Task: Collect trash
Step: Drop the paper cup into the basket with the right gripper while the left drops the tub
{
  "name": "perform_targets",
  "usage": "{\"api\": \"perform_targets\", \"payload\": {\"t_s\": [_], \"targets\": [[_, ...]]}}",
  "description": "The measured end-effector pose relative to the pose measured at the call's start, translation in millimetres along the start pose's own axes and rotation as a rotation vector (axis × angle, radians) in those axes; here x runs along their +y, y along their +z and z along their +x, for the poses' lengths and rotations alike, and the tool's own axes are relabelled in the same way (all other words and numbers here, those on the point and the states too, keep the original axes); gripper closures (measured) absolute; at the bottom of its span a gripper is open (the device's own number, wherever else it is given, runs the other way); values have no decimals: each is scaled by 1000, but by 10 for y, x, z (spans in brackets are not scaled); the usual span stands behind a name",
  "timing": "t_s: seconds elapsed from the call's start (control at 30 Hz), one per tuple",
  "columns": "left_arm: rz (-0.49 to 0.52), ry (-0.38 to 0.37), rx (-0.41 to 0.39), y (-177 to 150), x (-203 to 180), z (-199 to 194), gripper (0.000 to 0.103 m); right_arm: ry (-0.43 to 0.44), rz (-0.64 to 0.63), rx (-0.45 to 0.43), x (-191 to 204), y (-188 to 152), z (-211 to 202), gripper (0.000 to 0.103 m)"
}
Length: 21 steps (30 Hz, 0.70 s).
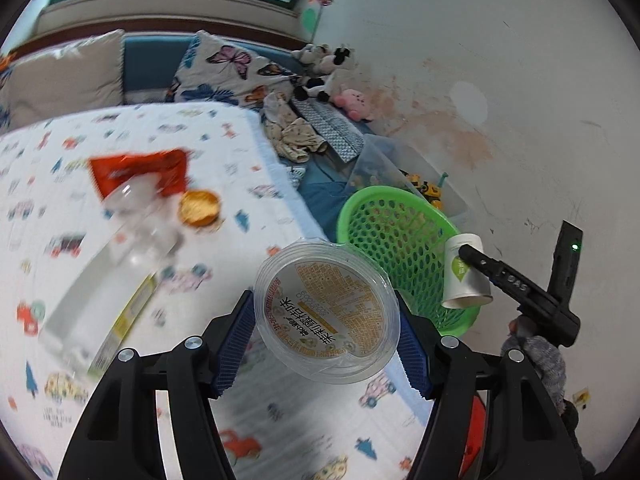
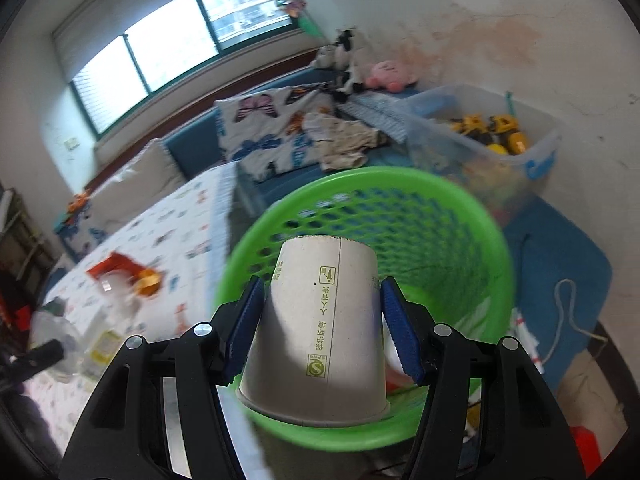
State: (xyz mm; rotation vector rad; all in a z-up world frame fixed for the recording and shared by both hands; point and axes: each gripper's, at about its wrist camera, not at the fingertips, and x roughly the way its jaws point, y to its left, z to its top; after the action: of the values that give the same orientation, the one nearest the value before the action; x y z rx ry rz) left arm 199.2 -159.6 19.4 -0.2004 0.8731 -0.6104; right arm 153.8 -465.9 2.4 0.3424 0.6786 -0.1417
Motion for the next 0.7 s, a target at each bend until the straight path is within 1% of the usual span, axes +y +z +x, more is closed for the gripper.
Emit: {"api": "perform_targets", "payload": {"t_s": [0.2,0.27,0.5,0.57,0.7], "targets": [[90,-15,5,213,-353,162,39,-60,25,-14,-185,58,75,40],[117,-22,9,260,-467,215,39,-60,35,-15,-218,59,74,37],[188,-48,46,405,-810,501,39,-62,12,-35,-200,-21,-79,36],[207,-48,64,440,-906,623,39,-57,8,-41,-189,-52,-146,36],[218,-58,103,490,-1029,850,39,-50,7,-59,-185,-96,-260,32]]}}
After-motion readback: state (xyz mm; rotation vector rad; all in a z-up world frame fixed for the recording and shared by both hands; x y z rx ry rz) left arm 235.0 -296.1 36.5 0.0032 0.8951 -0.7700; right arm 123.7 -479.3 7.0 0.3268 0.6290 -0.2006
